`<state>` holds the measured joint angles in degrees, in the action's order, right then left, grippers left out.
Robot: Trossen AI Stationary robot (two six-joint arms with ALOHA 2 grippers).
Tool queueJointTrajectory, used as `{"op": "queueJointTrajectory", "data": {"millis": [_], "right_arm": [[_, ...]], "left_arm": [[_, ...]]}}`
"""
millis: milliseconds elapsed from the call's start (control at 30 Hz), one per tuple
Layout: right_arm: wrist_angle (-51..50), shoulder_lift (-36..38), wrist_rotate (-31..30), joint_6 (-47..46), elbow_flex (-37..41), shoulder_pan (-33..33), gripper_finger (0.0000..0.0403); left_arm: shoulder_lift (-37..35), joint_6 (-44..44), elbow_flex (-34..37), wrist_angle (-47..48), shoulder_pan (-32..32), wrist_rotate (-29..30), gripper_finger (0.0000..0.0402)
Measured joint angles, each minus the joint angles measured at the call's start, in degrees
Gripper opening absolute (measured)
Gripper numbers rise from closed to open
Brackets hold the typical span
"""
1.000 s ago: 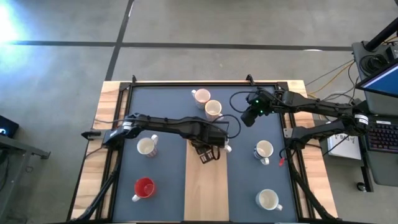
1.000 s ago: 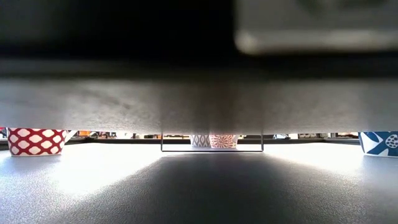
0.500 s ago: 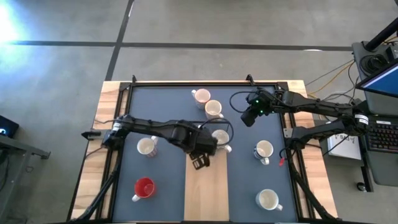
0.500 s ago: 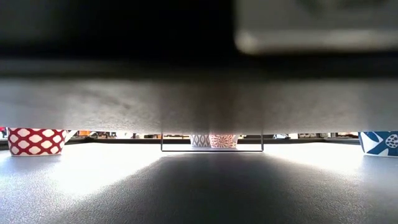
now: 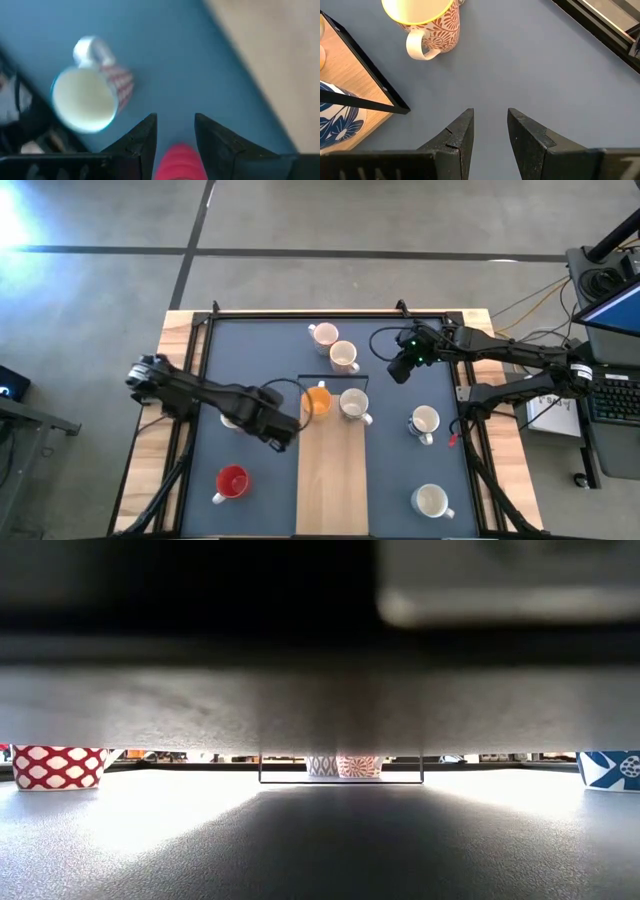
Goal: Place coffee mugs
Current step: Put the light red mug on the shelf
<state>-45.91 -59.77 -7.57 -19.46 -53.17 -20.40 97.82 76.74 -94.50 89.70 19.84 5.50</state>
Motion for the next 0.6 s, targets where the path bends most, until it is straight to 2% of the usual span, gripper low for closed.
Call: {"op": "queueJointTrajectory", "data": {"millis": [200, 400, 600], "right_arm": [[0.0, 0.0, 0.0, 0.0, 0.0, 0.0, 0.0107], [0.0, 0.0, 0.0, 0.0, 0.0, 0.0, 0.0107], [0.0, 0.0, 0.0, 0.0, 0.0, 0.0, 0.0107]], "left_arm": [[-4.8, 8.4, 12.1, -4.5, 0.7, -0.9, 0.0138], [-8.3, 7.7, 22.4, -10.0, 0.7, 1.6, 0.0173], [-10.9, 5.4, 30.6, -17.3, 0.7, 3.5, 0.0164]]}}
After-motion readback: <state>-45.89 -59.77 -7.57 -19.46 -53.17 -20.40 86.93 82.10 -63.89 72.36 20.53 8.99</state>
